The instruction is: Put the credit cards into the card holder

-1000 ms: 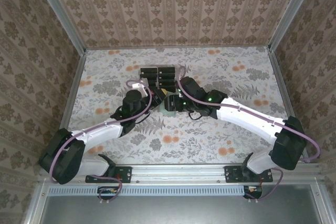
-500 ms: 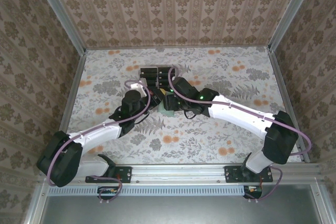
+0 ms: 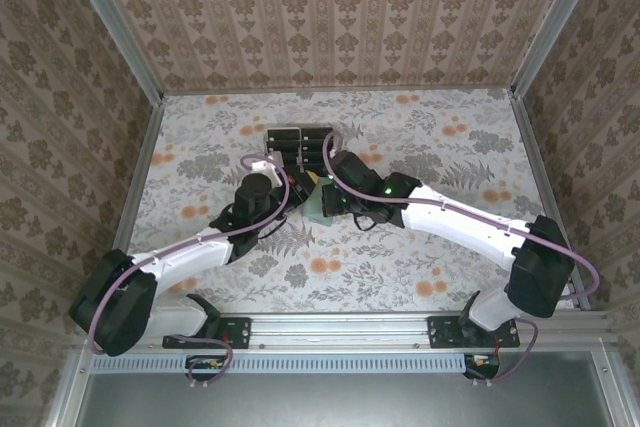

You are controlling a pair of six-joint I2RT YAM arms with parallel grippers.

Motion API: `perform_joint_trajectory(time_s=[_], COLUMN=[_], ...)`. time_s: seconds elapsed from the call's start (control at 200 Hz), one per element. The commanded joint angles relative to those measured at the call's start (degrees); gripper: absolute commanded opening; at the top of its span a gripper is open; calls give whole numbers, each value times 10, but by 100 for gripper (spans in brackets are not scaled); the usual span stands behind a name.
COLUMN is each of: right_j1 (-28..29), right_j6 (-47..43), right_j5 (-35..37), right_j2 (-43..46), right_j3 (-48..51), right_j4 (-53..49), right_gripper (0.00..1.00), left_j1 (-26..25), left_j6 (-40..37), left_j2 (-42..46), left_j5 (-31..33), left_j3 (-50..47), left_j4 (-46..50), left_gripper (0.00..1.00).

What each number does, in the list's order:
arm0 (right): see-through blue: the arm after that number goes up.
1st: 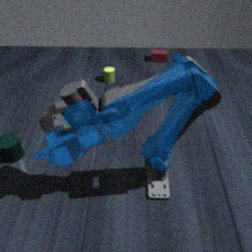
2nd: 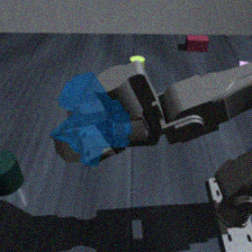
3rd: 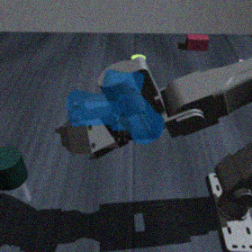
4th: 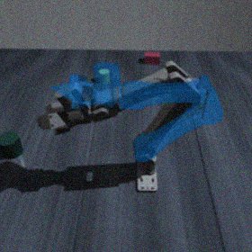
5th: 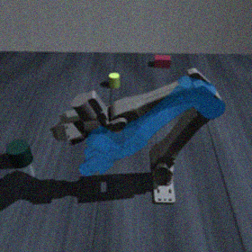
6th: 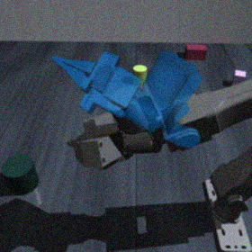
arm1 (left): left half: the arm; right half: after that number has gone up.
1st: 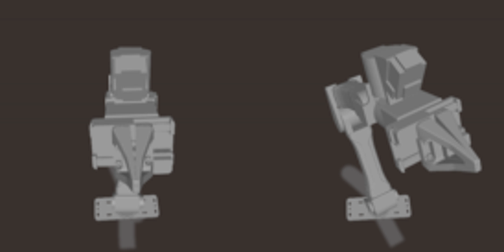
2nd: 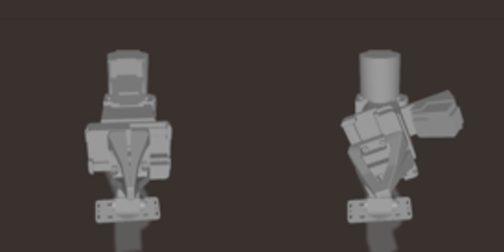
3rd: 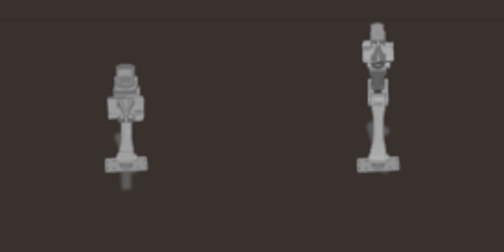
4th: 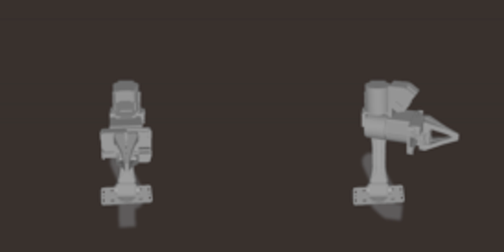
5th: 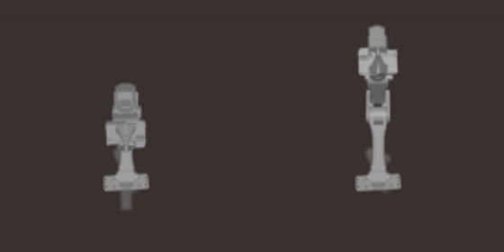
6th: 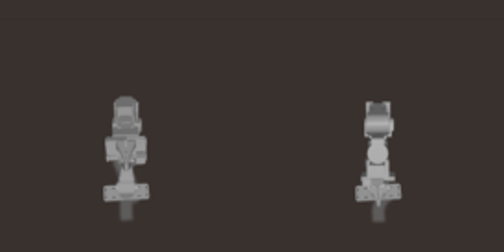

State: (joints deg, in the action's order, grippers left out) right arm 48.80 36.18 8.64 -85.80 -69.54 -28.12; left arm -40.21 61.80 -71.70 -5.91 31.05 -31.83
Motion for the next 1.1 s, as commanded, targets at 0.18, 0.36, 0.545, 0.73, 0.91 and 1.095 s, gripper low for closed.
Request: perform_joint_trajectory(time_s=[0.18, 0.36, 0.545, 0.73, 0.91, 1.095], right_j1=[-30, -37, -38, -39, -38, -53], right_j6=[10, -5, -20, -15, -11, 0], right_j5=[-2, -46, -91, -120, -121, -90], right_j2=[43, 44, 26, 11, 16, 28], right_j3=[48, 59, 67, 74, 75, 102], right_j4=[-15, 9, 32, 42, 39, 31], right_gripper=[0, 0, 0, 0, 0, 0], left_j1=[0, -1, -1, 0, 0, 0], left_j6=[-17, -27, -31, -44, -66, -70], left_j2=[18, 18, 8, 4, 3, -6], left_j5=[23, 30, 45, 52, 44, 33], left_j3=[-3, -19, -56, -76, -70, -60], left_j4=[6, 27, 28, 48, 87, 110], left_gripper=[0, 18, 42, 63, 74, 77])
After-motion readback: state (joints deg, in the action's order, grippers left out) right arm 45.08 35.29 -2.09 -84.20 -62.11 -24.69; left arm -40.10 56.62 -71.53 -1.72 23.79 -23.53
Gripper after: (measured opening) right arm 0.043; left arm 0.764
